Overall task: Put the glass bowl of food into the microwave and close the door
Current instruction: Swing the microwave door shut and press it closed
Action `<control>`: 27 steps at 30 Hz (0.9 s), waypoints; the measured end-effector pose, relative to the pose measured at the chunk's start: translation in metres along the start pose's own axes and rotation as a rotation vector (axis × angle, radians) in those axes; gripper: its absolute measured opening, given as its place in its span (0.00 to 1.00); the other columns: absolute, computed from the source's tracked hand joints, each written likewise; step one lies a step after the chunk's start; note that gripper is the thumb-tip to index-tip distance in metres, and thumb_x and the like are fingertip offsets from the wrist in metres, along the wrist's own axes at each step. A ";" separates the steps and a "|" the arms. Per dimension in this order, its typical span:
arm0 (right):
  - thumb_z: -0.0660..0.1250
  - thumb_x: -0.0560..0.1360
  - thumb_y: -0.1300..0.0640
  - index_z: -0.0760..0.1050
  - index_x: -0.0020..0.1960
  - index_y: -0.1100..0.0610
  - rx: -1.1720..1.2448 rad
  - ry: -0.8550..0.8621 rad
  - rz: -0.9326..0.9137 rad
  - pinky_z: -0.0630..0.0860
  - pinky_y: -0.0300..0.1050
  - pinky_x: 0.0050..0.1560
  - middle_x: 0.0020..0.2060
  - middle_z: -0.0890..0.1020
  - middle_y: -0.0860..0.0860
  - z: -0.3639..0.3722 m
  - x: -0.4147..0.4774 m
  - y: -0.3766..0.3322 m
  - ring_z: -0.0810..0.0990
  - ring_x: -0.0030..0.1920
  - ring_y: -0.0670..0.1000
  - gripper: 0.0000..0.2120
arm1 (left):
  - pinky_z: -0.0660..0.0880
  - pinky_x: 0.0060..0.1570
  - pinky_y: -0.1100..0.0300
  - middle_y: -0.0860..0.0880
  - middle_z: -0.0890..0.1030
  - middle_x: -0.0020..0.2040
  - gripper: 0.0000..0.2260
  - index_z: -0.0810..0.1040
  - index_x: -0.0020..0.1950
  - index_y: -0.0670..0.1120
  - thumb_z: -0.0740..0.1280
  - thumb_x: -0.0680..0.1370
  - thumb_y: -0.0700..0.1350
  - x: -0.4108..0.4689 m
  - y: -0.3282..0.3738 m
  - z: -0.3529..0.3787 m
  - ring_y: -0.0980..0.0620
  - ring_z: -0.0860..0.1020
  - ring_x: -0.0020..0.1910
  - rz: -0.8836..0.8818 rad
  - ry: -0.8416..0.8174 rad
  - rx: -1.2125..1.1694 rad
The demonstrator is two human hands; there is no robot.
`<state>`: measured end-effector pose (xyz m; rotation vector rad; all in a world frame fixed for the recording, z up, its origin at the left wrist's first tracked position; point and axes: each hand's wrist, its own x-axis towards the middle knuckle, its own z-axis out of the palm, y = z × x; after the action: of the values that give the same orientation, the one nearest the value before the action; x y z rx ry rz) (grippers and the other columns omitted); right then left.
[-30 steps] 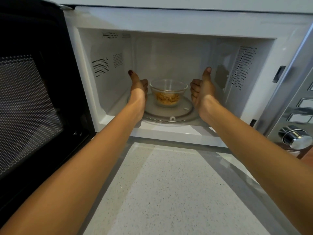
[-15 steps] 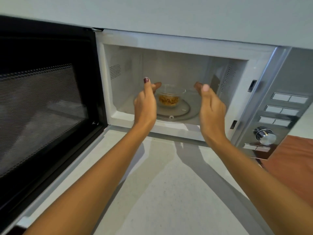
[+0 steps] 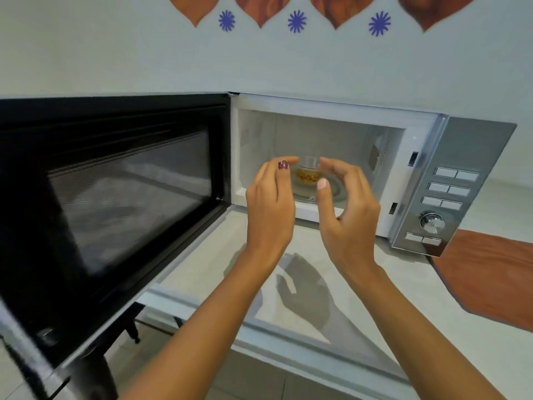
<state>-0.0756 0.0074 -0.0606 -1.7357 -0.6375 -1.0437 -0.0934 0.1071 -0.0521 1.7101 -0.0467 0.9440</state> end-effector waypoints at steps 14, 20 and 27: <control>0.63 0.77 0.66 0.74 0.62 0.63 0.447 -0.144 -0.148 0.72 0.35 0.63 0.57 0.80 0.52 0.058 -0.014 -0.119 0.77 0.60 0.45 0.14 | 0.72 0.61 0.59 0.51 0.80 0.58 0.15 0.77 0.62 0.44 0.56 0.80 0.40 -0.055 0.094 -0.140 0.55 0.76 0.59 0.344 0.489 0.587; 0.62 0.78 0.65 0.68 0.70 0.64 0.539 -0.283 -0.244 0.68 0.41 0.71 0.67 0.75 0.56 0.092 -0.006 -0.159 0.72 0.69 0.50 0.21 | 0.53 0.76 0.53 0.50 0.77 0.66 0.17 0.77 0.64 0.45 0.55 0.79 0.38 -0.059 0.105 -0.182 0.49 0.64 0.75 0.368 0.665 0.872; 0.56 0.83 0.54 0.59 0.76 0.57 0.552 -0.564 -0.281 0.54 0.47 0.78 0.76 0.64 0.52 0.117 0.006 -0.178 0.55 0.78 0.48 0.23 | 0.57 0.75 0.47 0.48 0.66 0.75 0.22 0.61 0.76 0.46 0.54 0.82 0.48 -0.050 0.107 -0.210 0.47 0.61 0.75 0.078 0.696 0.885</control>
<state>-0.1720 0.1837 0.0102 -1.4551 -1.4114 -0.4654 -0.2960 0.2204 0.0138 2.0423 0.8829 1.7321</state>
